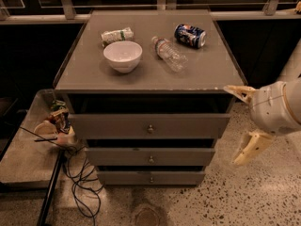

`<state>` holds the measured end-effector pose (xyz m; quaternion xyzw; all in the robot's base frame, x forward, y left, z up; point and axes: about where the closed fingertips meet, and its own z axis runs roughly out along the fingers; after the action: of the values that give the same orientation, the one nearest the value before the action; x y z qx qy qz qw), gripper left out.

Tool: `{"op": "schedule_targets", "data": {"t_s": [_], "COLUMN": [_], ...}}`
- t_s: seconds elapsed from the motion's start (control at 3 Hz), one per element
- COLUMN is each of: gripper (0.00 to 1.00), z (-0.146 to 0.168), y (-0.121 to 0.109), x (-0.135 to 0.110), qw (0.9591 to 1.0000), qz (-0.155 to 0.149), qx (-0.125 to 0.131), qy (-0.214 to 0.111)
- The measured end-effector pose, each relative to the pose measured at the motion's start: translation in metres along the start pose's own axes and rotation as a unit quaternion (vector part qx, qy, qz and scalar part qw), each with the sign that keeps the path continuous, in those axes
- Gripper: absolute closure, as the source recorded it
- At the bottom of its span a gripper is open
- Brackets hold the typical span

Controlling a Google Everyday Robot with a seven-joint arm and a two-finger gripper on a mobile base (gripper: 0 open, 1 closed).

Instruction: Open middle drawer

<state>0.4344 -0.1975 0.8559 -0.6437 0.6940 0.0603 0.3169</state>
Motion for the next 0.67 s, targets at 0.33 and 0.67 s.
{"op": "schedule_targets", "data": {"t_s": [0.33,0.67], "gripper": [0.00,0.00], "z": [0.0420,0.0420], "y": [0.0175,0.0175], "x": [0.0297,0.0297], "qw": [0.9997,0.9997], "qz": [0.003,0.003], "qx": [-0.014,-0.014], "qy": [0.018,0.018]}}
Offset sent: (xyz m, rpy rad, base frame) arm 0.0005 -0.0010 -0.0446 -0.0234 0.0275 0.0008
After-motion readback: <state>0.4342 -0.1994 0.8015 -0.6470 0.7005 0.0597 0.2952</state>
